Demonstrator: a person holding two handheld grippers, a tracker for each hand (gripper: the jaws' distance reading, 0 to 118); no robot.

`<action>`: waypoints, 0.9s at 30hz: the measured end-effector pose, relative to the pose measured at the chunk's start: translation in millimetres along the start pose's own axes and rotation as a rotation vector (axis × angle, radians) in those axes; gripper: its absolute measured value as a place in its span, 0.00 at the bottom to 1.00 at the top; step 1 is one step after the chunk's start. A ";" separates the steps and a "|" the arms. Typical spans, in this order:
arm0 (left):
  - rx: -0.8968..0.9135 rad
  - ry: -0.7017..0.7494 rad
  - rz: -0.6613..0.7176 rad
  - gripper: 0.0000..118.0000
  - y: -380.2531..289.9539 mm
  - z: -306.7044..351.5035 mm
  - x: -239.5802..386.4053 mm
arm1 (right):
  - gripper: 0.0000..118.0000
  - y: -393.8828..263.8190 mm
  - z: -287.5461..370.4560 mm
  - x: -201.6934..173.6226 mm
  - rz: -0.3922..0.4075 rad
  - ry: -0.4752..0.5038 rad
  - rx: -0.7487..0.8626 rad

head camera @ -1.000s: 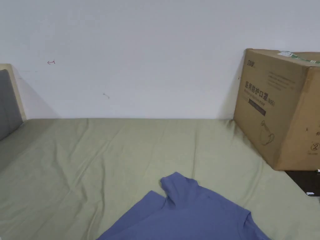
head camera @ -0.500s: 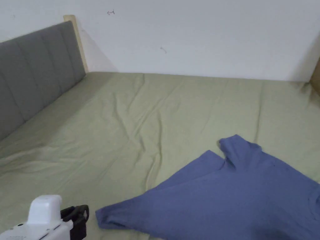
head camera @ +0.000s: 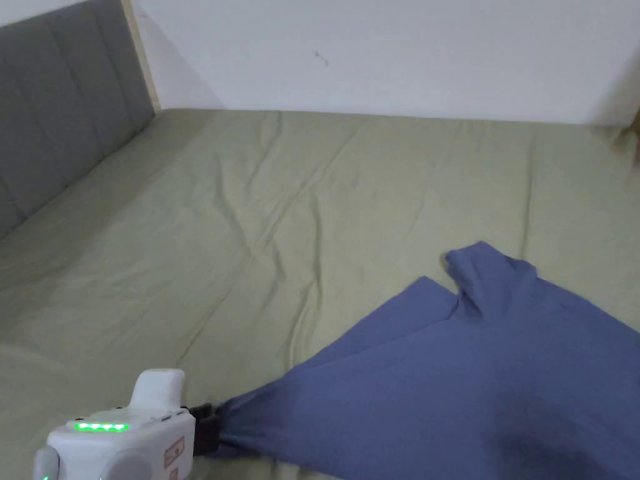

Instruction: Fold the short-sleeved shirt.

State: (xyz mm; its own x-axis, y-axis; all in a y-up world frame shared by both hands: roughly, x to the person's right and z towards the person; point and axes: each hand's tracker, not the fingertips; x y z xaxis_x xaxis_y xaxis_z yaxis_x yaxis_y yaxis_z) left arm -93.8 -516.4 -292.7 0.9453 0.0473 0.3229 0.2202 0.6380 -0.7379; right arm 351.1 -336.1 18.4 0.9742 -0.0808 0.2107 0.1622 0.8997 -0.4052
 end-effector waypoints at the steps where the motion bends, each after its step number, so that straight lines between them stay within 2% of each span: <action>1: -0.003 -0.031 -0.018 0.03 -1.9 4.4 5.4 | 0.07 -0.1 -5.5 0.3 -0.003 0.000 -0.013; 5: -0.042 -0.149 -0.115 0.03 -9.5 15.9 18.7 | 0.07 4.0 -31.7 1.6 0.011 0.016 -0.057; 8: 0.009 -0.134 -0.112 0.03 -7.2 32.0 14.7 | 0.07 12.5 -62.4 8.4 0.048 0.048 -0.084; 10: 0.060 -0.131 -0.074 0.03 -3.8 43.8 8.1 | 0.07 20.9 -99.8 18.8 0.094 0.058 -0.127; 12: 0.109 -0.104 -0.059 0.03 1.7 53.7 3.3 | 0.07 30.4 -144.7 33.4 0.160 0.014 -0.159; 14: 0.135 -0.107 -0.027 0.03 8.0 60.9 1.0 | 0.07 43.4 -201.6 51.0 0.162 -0.001 -0.220; 15: 0.140 -0.118 -0.005 0.03 10.9 63.0 0.8 | 0.11 49.4 -237.4 60.9 0.162 -0.016 -0.266; 16: 0.134 -0.122 -0.005 0.03 13.3 63.4 1.4 | 0.30 53.3 -266.2 68.5 0.163 -0.016 -0.292; 18: 0.134 -0.115 -0.013 0.03 20.0 65.3 17.3 | 0.79 59.1 -331.7 84.1 0.142 -0.003 -0.362; 19: 0.134 -0.114 -0.019 0.03 20.9 65.1 21.3 | 0.91 58.4 -360.4 88.5 0.148 -0.001 -0.398; 21: 0.119 -0.117 -0.023 0.03 22.7 63.3 26.6 | 0.91 53.8 -406.8 95.6 0.158 -0.016 -0.452; 24: 0.095 -0.107 -0.027 0.03 23.6 57.2 27.0 | 0.91 31.9 -463.1 113.5 0.115 -0.046 -0.534; 26: 0.075 -0.094 -0.035 0.03 22.2 52.8 20.2 | 0.84 19.8 -473.4 114.3 0.107 -0.091 -0.587; 27: 0.074 -0.094 -0.037 0.03 22.5 53.2 20.1 | 0.80 14.3 -466.3 114.6 0.069 -0.065 -0.621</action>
State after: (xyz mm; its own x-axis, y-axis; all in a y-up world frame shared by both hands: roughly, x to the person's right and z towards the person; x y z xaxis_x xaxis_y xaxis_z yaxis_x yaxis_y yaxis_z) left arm -82.7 -460.2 -271.3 0.9093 0.0921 0.4058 0.2329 0.6955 -0.6798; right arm 538.2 -532.6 -378.0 0.9773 0.0122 0.2113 0.1793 0.4831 -0.8570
